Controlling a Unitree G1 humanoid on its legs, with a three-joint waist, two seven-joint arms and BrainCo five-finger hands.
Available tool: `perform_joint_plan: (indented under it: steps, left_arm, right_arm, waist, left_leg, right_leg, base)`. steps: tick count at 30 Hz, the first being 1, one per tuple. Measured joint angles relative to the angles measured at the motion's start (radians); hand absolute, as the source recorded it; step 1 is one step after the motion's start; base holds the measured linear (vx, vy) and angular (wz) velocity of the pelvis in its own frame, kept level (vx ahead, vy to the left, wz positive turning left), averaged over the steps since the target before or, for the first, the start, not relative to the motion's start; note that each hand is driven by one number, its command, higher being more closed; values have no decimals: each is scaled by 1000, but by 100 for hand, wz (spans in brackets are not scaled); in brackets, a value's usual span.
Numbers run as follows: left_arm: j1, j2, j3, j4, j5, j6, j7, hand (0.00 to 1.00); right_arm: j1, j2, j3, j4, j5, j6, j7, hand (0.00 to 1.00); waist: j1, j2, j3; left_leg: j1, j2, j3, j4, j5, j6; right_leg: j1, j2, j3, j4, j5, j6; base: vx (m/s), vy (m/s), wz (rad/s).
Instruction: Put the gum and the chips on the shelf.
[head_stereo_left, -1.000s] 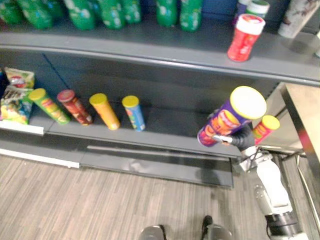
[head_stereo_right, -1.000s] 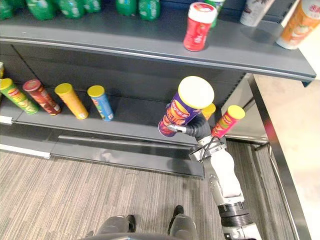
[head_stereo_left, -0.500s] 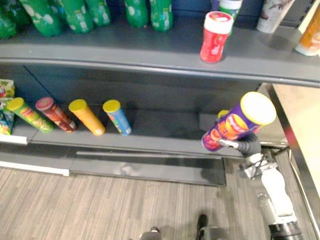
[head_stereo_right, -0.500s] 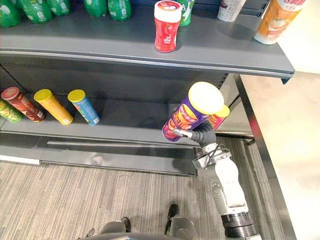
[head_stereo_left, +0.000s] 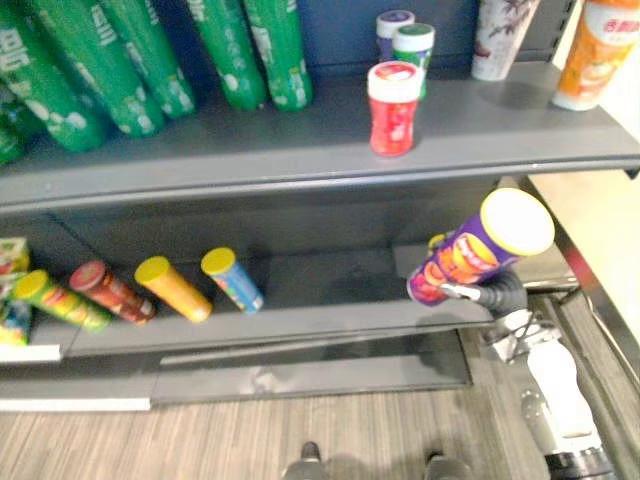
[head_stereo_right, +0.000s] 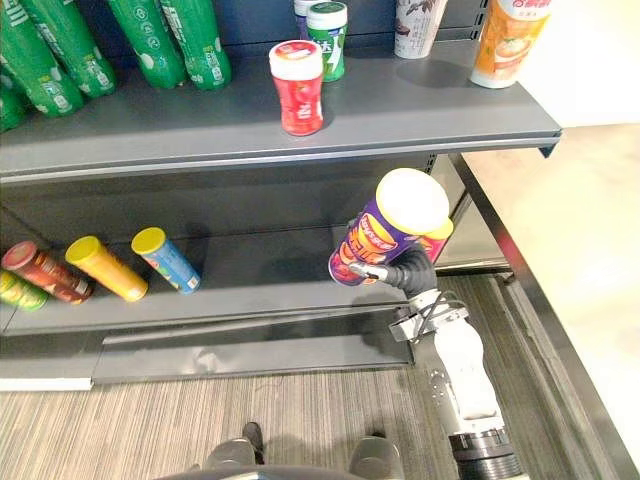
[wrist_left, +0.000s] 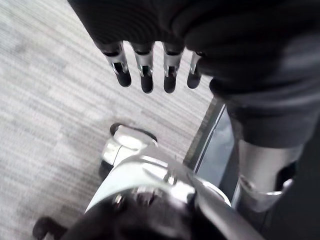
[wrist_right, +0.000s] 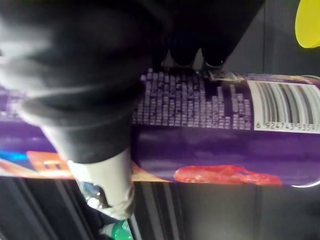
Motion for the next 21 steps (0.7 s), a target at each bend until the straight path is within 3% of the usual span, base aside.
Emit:
perform_joint_plan:
  steps: [1,2,3,5,7,9,11,17,21]
  left_arm:
    - [-9,16,0,2,-1,0,1,0]
    - [-29,25,-4,5,0,0,1,0]
    - [-37,26,-4,4,1,1,0,0]
    - [-46,15,-3,1,4,-2,-3,0]
    - [-45,23,4,-6,0,-4,1,0]
    - [-47,40,5,-12,-2,-10,7,0]
    - [-58,42,10,-17,-2,-21,11,0]
    - [-51,-1,57,-19,-3,-28,29,0]
    - [-36,-11,65,-39,7,-33,47,0]
  right_arm:
    - [4,8,-1,-5,-7,-7,0,100]
    - [12,7,-2,-17,-7,-13,1,100]
    - [11,8,-1,-17,-10,-13,3,100]
    - [-11,11,20,-12,-12,-14,20,100]
    - [-48,12,57,-8,-11,-15,44,100]
    - [-92,22,86,-2,-11,-15,48,100]
    - [-114,47,90,16,-11,-17,34,100]
    - [-122,49,124,64,-16,-16,-7,100]
    - [-101,42,129,32,-21,-11,-6,100]
  waist:
    - [-6,-25,-1]
    - [0,-38,-4]
    - [1,-34,-2]
    - [22,-11,10]
    - [39,-11,8]
    - [50,-30,5]
    - [46,-42,3]
    - [54,-33,8]
    - [52,-32,8]
  left_leg:
    - [-3,-24,18,11,-15,20]
    - [-13,-38,59,39,-41,50]
    - [-11,-37,74,46,-46,58]
    - [40,-23,168,20,-61,82]
    - [65,-16,233,-1,-62,84]
    - [64,-15,275,-6,-62,84]
    - [54,-12,277,-4,-62,84]
    - [58,27,274,-19,-55,53]
    - [89,36,274,-96,2,31]
  right_leg:
    - [1,-24,16,-22,20,8]
    - [-7,-43,23,-51,87,-2]
    - [-8,-43,13,-62,123,-19]
    - [-18,-45,-92,-78,217,-91]
    - [-34,-38,-194,-71,224,-86]
    - [-34,-24,-240,-120,242,-90]
    - [-24,-10,-255,-154,251,-83]
    - [20,45,-267,-243,251,-82]
    - [33,73,-275,-283,255,-76]
  base:
    - [102,319,-54]
    - [101,323,-60]
    - [106,373,-80]
    - [56,278,-99]
    - [43,197,-105]
    - [54,97,-70]
    - [35,0,-17]
    - [16,-104,-4]
    - [6,-97,-3]
